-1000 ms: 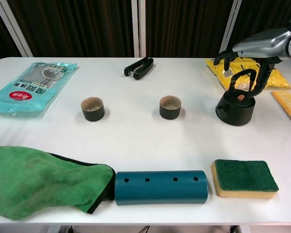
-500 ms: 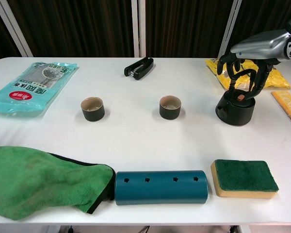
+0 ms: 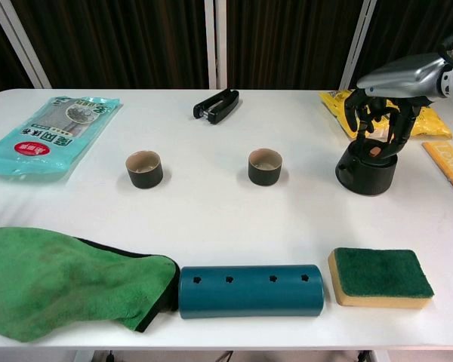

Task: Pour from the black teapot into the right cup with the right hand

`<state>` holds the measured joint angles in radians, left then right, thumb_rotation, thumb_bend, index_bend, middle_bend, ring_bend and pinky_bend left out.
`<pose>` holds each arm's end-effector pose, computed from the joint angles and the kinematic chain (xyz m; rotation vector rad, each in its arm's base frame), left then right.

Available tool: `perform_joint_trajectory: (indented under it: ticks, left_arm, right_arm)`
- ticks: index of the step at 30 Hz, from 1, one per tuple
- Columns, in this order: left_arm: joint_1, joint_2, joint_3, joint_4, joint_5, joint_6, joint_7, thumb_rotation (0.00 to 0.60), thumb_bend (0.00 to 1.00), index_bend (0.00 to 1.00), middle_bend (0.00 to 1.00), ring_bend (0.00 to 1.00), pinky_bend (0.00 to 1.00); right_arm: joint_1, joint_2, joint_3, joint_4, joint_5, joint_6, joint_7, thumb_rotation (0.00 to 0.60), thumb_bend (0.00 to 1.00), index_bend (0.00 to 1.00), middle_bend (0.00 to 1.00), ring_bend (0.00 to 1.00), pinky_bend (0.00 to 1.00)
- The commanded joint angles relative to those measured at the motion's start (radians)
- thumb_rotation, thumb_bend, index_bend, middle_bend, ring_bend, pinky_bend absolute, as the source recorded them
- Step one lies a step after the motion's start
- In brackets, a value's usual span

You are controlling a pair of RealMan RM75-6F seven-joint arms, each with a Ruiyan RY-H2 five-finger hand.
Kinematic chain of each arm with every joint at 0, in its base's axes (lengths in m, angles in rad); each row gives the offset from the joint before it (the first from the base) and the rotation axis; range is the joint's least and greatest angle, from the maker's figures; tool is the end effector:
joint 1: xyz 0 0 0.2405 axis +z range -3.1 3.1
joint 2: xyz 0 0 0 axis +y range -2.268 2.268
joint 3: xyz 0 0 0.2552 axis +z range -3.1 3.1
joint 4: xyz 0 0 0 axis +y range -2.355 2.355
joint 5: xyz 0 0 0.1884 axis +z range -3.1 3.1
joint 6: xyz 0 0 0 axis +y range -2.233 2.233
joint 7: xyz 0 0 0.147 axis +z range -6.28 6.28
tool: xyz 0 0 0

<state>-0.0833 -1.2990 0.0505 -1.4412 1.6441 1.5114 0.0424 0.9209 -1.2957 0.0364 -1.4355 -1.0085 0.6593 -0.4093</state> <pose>-0.3024 0.1619 0.1165 -1.5657 -0.8700 -0.9135 -0.1791 -0.3793 0.0525 2.0966 -0.7434 0.4708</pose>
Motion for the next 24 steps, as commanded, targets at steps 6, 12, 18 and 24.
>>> perform_joint_trajectory:
  ticks: [6, 12, 18, 24]
  left_arm:
    - [-0.002, -0.003, 0.001, 0.003, 0.0, -0.005, 0.0, 0.6, 0.13, 0.21, 0.1, 0.07, 0.22]
    - [-0.002, -0.004, 0.002, 0.004, 0.0, -0.005, 0.0, 0.6, 0.13, 0.21, 0.09, 0.07, 0.22]
    - [-0.002, -0.004, 0.003, 0.002, -0.002, -0.007, 0.003, 0.6, 0.13, 0.21, 0.09, 0.07, 0.22]
    - [-0.005, -0.003, 0.002, -0.001, -0.003, -0.012, 0.005, 0.6, 0.13, 0.21, 0.09, 0.07, 0.22]
  right_arm:
    - [0.003, 0.004, -0.009, 0.004, 0.003, -0.01, 0.002, 0.583, 0.0, 0.46, 0.51, 0.41, 0.38]
    - [0.002, 0.005, -0.024, 0.005, 0.01, -0.013, -0.01, 0.582, 0.0, 0.47, 0.52, 0.41, 0.38]
    - [-0.001, -0.004, -0.029, 0.014, 0.012, -0.013, -0.003, 0.581, 0.0, 0.51, 0.55, 0.45, 0.39]
    - [0.002, -0.012, -0.03, 0.024, 0.009, -0.023, 0.005, 0.58, 0.0, 0.55, 0.58, 0.47, 0.4]
